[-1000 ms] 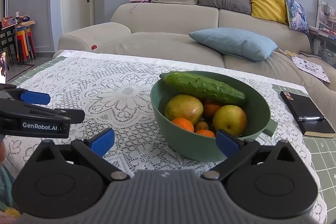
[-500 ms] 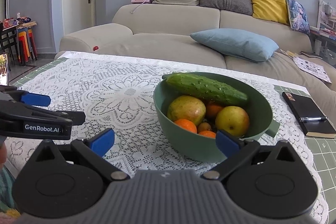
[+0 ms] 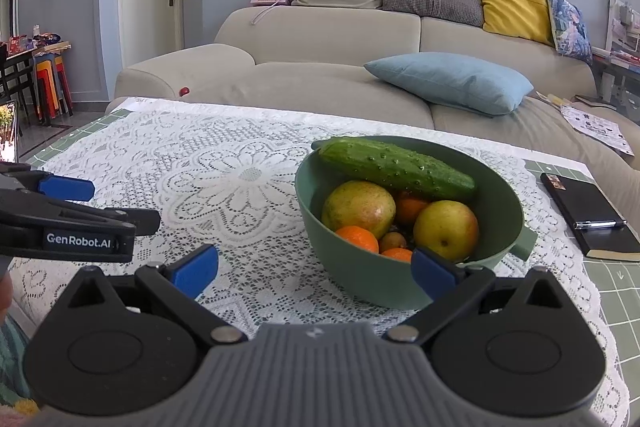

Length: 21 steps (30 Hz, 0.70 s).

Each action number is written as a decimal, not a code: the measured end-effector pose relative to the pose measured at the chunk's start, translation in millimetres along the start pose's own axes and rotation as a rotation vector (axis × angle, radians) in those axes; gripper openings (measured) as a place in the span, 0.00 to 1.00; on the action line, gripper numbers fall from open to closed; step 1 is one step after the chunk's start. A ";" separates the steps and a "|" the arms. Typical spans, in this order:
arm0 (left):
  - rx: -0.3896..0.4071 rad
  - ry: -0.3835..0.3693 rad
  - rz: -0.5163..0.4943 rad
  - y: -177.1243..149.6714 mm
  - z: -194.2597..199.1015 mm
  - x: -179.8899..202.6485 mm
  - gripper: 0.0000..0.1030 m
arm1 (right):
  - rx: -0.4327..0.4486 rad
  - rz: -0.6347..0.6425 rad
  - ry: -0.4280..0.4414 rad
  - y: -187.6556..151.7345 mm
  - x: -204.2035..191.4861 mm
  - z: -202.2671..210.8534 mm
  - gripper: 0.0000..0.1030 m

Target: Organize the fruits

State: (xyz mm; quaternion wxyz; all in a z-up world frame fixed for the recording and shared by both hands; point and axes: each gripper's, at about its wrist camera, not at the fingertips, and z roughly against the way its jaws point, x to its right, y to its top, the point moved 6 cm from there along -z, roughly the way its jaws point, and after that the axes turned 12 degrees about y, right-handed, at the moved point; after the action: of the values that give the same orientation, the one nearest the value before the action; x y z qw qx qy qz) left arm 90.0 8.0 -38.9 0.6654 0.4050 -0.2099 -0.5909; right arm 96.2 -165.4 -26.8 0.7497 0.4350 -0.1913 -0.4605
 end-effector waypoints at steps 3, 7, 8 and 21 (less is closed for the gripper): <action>-0.001 0.001 0.001 0.1 0.0 -0.2 0.96 | 0.000 -0.002 0.000 0.1 0.2 -0.1 0.96; 0.000 -0.001 0.000 0.2 0.0 -0.1 0.96 | -0.003 0.001 0.001 0.5 0.1 -0.6 0.96; 0.001 0.000 0.000 0.3 0.0 0.0 0.96 | -0.003 0.002 0.001 0.4 0.0 -0.7 0.96; 0.007 0.004 0.008 1.7 2.9 -3.6 0.96 | -0.012 -0.002 0.002 -0.6 -1.4 -1.6 0.96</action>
State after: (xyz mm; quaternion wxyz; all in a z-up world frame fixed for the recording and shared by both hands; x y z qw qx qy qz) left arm 88.0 10.5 -35.2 0.6667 0.4074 -0.2122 -0.5869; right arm 96.3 -163.6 -28.0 0.7522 0.4313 -0.1874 -0.4617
